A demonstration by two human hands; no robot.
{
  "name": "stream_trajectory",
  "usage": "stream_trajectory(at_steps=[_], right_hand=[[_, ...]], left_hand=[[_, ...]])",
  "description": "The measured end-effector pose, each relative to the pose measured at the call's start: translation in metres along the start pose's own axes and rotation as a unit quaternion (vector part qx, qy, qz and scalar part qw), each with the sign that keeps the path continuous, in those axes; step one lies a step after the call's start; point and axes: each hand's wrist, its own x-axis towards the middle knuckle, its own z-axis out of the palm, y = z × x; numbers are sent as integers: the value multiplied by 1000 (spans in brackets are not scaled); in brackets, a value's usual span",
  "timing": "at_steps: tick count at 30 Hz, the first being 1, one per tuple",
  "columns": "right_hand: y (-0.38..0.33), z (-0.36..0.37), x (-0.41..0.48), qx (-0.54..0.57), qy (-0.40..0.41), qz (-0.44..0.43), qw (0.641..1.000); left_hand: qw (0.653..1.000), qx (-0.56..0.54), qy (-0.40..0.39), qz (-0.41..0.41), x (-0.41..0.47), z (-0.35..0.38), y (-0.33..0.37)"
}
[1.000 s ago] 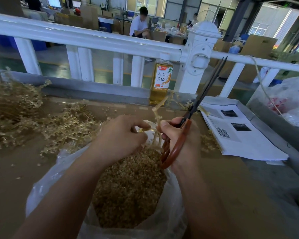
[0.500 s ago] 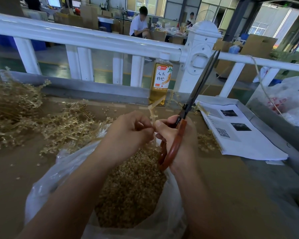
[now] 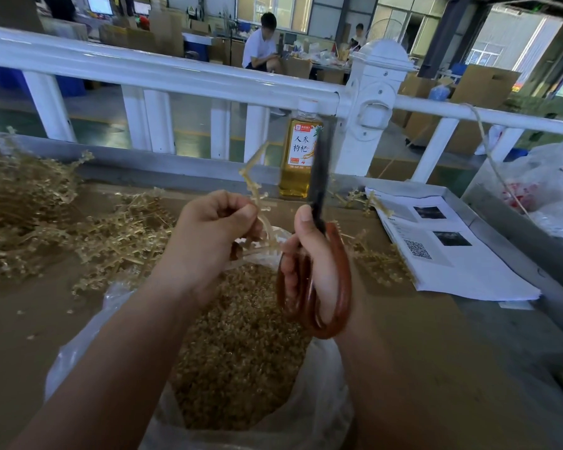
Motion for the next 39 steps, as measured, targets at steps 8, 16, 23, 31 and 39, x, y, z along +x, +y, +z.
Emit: stream_trajectory(at_steps=[8, 16, 23, 31, 39], right_hand=[[-3, 6, -8, -171, -168, 92, 966], [-11, 9, -12, -228, -209, 115, 944], [-11, 9, -15, -260, -204, 100, 939], [-13, 12, -12, -244, -189, 70, 949], [-13, 12, -15, -200, -180, 59, 961]], left_hand=[[997, -18, 68, 18, 5, -9, 3], [993, -50, 107, -4, 10, -17, 6], [994, -48, 94, -35, 12, -21, 5], [993, -86, 64, -52, 14, -22, 8], [989, -133, 43, -40, 15, -20, 7]])
